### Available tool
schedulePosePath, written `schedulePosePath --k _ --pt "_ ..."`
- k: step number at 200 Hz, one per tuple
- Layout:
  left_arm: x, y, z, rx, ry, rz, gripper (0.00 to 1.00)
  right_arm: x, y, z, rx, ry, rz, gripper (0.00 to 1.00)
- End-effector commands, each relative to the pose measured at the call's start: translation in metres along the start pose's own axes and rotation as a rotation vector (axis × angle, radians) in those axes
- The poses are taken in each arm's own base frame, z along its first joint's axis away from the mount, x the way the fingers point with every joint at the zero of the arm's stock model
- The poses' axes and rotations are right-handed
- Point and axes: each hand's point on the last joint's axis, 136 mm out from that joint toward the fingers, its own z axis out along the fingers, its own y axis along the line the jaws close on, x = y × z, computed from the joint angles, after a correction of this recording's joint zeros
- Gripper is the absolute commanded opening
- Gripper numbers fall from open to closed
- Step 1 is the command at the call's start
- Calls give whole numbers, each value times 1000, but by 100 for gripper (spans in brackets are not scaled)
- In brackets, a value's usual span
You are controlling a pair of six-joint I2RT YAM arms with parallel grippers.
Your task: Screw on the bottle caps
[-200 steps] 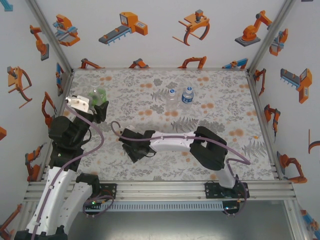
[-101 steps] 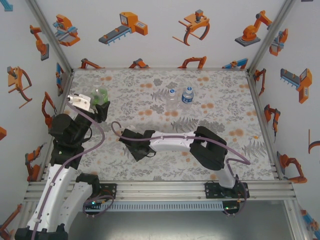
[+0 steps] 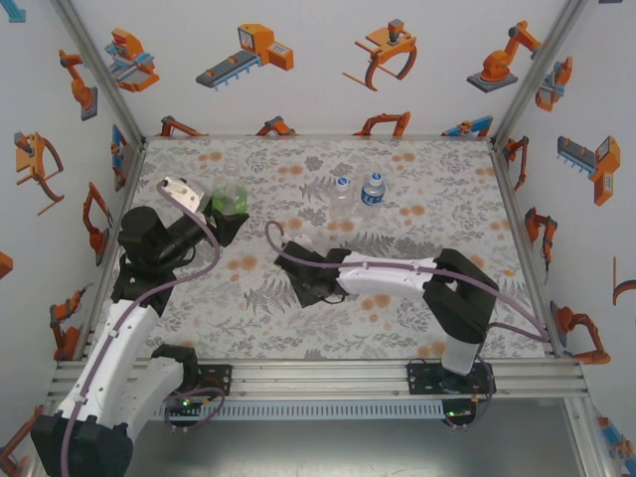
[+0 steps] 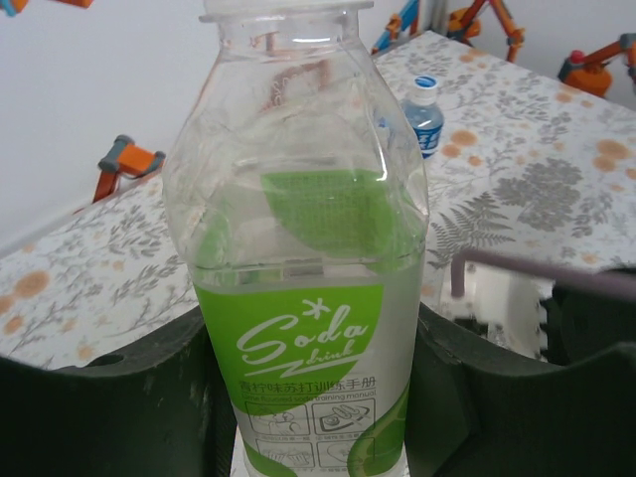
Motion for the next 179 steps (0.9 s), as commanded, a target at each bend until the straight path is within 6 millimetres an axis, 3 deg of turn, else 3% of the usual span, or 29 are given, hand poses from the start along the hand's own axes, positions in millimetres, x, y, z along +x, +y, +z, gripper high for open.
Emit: schedulePosePath --k 1,40,75,126,179 --pt "-25 -26 0 137 -80 79 0 2 -27 -6 27 -18 85 33" --pt "-9 -62 4 254 -50 181 0 17 -65 -10 43 -27 187 33" --pt "-7 -85 4 363 -78 208 0 25 -82 -5 69 -13 212 34" --pt "-6 -93 5 427 -86 188 0 25 -84 -3 74 -9 216 43" --pt "-8 -94 3 425 -89 190 0 12 -78 -17 43 -37 224 46"
